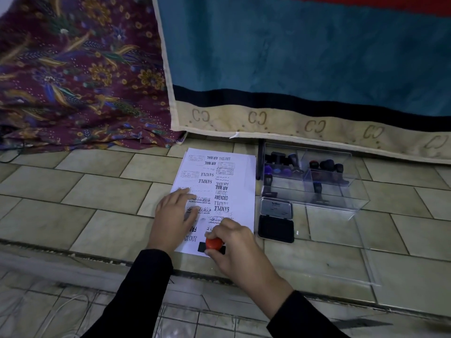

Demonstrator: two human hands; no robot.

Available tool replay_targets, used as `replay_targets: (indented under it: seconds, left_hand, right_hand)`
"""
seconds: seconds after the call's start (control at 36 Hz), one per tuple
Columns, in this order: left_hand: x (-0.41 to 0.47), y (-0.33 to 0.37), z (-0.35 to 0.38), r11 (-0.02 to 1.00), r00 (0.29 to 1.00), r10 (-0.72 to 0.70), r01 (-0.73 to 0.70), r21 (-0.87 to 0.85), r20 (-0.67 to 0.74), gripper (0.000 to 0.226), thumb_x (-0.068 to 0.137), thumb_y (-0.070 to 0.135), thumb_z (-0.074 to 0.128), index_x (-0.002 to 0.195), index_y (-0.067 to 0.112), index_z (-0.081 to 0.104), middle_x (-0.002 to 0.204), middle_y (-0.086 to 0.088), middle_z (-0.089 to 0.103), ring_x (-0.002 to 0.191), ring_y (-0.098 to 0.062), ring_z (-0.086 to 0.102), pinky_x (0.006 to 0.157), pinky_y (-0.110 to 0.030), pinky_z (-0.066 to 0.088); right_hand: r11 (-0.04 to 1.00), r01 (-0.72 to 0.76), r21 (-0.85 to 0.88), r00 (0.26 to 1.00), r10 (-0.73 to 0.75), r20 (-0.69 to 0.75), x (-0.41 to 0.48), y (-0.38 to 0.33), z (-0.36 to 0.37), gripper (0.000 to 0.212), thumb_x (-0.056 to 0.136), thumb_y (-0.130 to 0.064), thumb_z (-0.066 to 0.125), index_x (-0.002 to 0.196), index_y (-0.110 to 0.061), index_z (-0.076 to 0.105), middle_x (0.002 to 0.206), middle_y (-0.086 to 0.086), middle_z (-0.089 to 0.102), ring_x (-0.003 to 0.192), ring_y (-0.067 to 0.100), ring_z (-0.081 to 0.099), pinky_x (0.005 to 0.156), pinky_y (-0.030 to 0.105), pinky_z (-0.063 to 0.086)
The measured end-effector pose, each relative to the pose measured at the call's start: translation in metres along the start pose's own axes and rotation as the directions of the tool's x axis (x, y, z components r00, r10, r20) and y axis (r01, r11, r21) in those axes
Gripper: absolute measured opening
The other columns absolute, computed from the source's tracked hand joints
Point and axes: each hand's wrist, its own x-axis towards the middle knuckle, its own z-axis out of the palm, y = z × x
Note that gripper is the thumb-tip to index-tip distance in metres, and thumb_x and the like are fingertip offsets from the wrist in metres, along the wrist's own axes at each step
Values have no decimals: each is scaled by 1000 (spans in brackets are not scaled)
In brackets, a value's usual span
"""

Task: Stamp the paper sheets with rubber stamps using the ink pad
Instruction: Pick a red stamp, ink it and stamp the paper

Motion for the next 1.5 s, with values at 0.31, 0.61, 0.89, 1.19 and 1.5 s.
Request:
replay_targets:
  seconds: [0.31, 0.61, 0.89, 1.19, 1.5]
  left_hand:
    - [0, -1, 1, 1000, 1000, -8, 8, 5, 3, 42, 86, 50, 42, 116, 27, 58, 135, 7, 51, 129, -16, 40, 106, -37, 26]
    - [1, -3, -1, 1000, 999, -19, 20, -10, 33, 33, 89, 47, 51, 116, 30, 55, 134, 10, 49, 125, -15, 41, 107, -34, 24]
    - [7, 6, -6, 999, 998, -42, 41, 10, 50, 27, 87, 32, 60, 114, 26, 56, 128, 6, 50, 116, -19, 46, 100, -37, 30]
    - [11, 11, -7, 997, 995, -80, 80, 9, 58, 27, 83, 27, 63, 110, 23, 59, 123, 3, 51, 113, -21, 45, 95, -40, 35]
    - [10, 11, -8, 996, 995, -83, 84, -14, 56, 26, 83, 26, 64, 108, 23, 59, 124, 2, 53, 112, -22, 47, 95, -42, 37]
  right_hand:
    - [999, -3, 34, 1000, 4, -9, -2, 3, 2, 24, 78, -20, 72, 101, -14, 67, 100, -1, 61, 91, 15, 60, 78, 17, 45]
    - [959, -192, 207, 884, 261, -388, 1, 36, -64, 26, 74, -28, 76, 98, -28, 65, 90, -12, 65, 76, 4, 62, 65, 16, 49]
    - [953, -303, -21, 800, 242, -549, -51, 104, -109, 34, 69, 2, 76, 90, -19, 58, 86, -3, 57, 76, 14, 58, 71, 23, 48]
    - [938, -297, -181, 888, 202, -412, -68, 128, -83, 33, 64, 5, 76, 83, -16, 58, 86, -3, 54, 80, 15, 50, 70, 27, 44]
    - [940, -256, -224, 873, 125, -471, -68, 121, -87, 28, 71, 3, 74, 92, -11, 62, 91, 1, 57, 83, 18, 55, 74, 28, 47]
